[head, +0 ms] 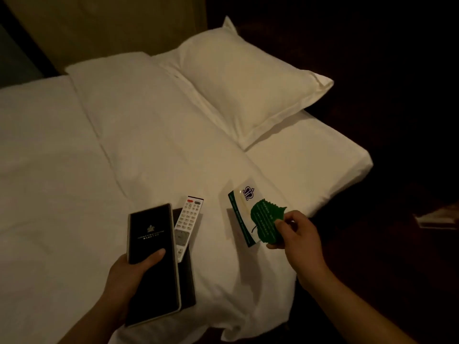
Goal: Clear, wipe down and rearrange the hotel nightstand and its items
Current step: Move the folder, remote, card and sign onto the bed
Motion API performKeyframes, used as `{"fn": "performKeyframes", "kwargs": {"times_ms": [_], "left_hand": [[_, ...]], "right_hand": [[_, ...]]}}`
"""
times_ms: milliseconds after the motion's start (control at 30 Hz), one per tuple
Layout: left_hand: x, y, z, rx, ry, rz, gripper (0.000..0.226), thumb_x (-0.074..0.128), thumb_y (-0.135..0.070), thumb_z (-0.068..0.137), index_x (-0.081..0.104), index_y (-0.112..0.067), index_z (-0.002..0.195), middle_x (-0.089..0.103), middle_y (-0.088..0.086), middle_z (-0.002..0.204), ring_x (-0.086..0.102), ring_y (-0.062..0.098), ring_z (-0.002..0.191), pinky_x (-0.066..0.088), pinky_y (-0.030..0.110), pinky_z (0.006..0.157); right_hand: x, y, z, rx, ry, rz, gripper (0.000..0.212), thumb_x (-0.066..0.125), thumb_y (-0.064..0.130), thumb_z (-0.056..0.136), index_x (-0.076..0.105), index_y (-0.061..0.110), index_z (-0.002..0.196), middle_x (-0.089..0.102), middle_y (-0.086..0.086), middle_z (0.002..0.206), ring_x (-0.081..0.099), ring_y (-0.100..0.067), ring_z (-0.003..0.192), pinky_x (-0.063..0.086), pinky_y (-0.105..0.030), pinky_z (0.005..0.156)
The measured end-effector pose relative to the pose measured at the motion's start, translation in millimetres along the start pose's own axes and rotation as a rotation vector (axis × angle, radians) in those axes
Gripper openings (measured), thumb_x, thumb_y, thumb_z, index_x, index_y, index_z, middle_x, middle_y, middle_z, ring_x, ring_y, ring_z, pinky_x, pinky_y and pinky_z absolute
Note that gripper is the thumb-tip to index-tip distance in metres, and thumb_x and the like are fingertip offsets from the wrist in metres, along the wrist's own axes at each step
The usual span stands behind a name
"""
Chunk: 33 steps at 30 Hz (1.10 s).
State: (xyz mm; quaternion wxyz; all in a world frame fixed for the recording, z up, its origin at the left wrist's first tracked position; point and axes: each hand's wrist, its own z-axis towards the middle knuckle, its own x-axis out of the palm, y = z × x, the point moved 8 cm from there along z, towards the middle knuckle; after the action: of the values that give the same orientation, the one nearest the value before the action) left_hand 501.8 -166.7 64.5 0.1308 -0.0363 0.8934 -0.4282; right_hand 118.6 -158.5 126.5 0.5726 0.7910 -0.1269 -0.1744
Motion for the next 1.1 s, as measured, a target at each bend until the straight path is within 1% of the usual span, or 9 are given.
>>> {"fn": "performKeyframes", "kwargs": {"times_ms": [100,267,367,467,533,633,833,933,1100], "left_hand": [[-55,-3,21,0.002,-0.09,-0.022,0.06,0.09,-0.037,0.06,0.065,-0.011,0.108,0.075,0.013,0.096,0.074,0.034,0.081,0.059,0.038,0.069],[-133,-11,56,-0.002,-0.166,-0.09,0.054,0.091,-0.038,0.056,0.067,-0.017,0.1,0.075,0.011,0.095,0.074,0.034,0.081,0.06,0.041,0.072],[-167,-17,74,0.005,-0.186,-0.134,0.061,0.09,-0.042,0.048,0.067,-0.018,0.099,0.076,0.008,0.09,0.075,0.03,0.077,0.059,0.035,0.064],[-197,-18,93,0.001,-0.193,-0.182,0.058,0.088,-0.043,0.053,0.067,-0.017,0.101,0.076,0.008,0.09,0.076,0.028,0.073,0.058,0.031,0.057],[-214,-17,104,-0.003,-0.2,-0.22,0.051,0.087,-0.039,0.063,0.068,-0.017,0.105,0.077,0.01,0.093,0.076,0.03,0.077,0.059,0.033,0.06],[-237,-13,116,0.006,-0.232,-0.244,0.041,0.086,-0.037,0.067,0.068,-0.02,0.099,0.077,0.008,0.091,0.076,0.026,0.074,0.058,0.031,0.059],[-270,-1,133,-0.046,-0.294,-0.335,0.048,0.087,-0.035,0.068,0.07,-0.016,0.109,0.078,0.009,0.093,0.076,0.031,0.078,0.06,0.037,0.067],[-283,-3,139,-0.063,-0.34,-0.365,0.047,0.087,-0.034,0.068,0.069,-0.015,0.108,0.078,0.008,0.09,0.076,0.03,0.076,0.059,0.033,0.062],[-299,-11,151,-0.071,-0.409,-0.373,0.04,0.088,-0.033,0.067,0.068,-0.02,0.099,0.077,0.008,0.09,0.076,0.029,0.076,0.059,0.034,0.062]], "right_hand": [[61,12,5,-0.015,0.074,-0.036,0.015,0.056,0.009,0.096,0.055,0.005,0.081,0.07,-0.01,0.085,0.073,-0.02,0.075,0.06,-0.035,0.054],[160,37,7,-0.049,0.179,-0.095,0.015,0.055,0.01,0.096,0.056,0.007,0.082,0.069,-0.008,0.084,0.072,-0.019,0.073,0.06,-0.033,0.055],[212,50,6,-0.068,0.222,-0.132,0.014,0.054,0.011,0.096,0.057,0.008,0.083,0.069,-0.009,0.084,0.072,-0.018,0.07,0.06,-0.033,0.055],[258,62,6,-0.097,0.267,-0.191,0.013,0.053,0.012,0.097,0.057,0.007,0.086,0.068,-0.009,0.084,0.071,-0.017,0.068,0.061,-0.037,0.056],[286,69,6,-0.126,0.298,-0.211,0.012,0.053,0.013,0.097,0.057,0.009,0.087,0.068,-0.008,0.085,0.071,-0.016,0.07,0.061,-0.038,0.056],[323,74,6,-0.136,0.333,-0.205,0.012,0.052,0.013,0.097,0.059,0.01,0.088,0.069,-0.005,0.086,0.072,-0.017,0.072,0.061,-0.039,0.057],[387,69,10,-0.131,0.421,-0.24,0.013,0.051,0.015,0.098,0.06,0.014,0.088,0.069,-0.003,0.086,0.072,-0.016,0.071,0.062,-0.038,0.059],[414,71,16,-0.137,0.471,-0.241,0.013,0.051,0.015,0.098,0.059,0.013,0.087,0.069,-0.006,0.087,0.072,-0.017,0.072,0.062,-0.041,0.06],[457,75,35,-0.151,0.569,-0.249,0.012,0.052,0.016,0.098,0.058,0.013,0.087,0.068,-0.009,0.089,0.072,-0.018,0.074,0.062,-0.04,0.06]]}}
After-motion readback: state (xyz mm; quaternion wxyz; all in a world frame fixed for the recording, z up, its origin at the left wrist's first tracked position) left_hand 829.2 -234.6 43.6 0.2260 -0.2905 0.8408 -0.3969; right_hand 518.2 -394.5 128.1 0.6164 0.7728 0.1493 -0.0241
